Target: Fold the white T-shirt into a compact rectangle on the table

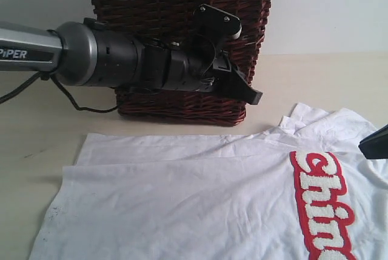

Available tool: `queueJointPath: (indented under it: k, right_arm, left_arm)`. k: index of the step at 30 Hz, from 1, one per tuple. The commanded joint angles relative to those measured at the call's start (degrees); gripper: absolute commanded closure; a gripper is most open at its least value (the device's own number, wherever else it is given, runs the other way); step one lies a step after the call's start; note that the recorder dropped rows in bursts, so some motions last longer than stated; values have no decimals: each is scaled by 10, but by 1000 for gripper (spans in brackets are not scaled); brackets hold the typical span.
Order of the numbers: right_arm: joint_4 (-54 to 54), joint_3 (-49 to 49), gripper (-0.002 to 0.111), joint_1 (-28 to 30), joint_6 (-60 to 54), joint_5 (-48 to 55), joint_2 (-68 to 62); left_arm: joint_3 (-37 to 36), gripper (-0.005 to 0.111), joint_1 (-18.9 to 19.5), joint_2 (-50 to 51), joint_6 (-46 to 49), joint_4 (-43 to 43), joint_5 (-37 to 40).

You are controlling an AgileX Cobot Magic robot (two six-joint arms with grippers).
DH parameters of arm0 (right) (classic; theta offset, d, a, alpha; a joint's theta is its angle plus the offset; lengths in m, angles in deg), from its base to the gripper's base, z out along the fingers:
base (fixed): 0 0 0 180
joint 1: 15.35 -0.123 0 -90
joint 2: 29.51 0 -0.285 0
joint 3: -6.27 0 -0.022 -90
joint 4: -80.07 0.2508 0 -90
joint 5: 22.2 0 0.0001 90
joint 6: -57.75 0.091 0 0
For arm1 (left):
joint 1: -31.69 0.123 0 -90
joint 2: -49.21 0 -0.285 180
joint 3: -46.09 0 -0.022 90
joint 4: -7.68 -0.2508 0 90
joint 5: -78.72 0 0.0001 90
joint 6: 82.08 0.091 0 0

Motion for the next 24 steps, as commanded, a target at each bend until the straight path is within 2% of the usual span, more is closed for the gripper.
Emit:
queueJointPath:
  k: [1,10,16,21,24]
  right_arm:
    - [-1,-1,108,0,1,4,4]
    - [-1,-1,108,0,31,15,4]
    - [-30,-1,108,0,9,3,10]
    - [-75,-1,108,0,8,-11,10]
    - [-90,-1,108,0,10,-13,10]
  left_arm:
    - [46,107,12,37,1,3,17]
    - [113,107,17,51,-2,3,2]
    - [113,107,5,-43,-2,3,3]
    - [30,107,-11,-139,-2,-44,1]
    - [-62,107,-16,-202,-2,-60,-10]
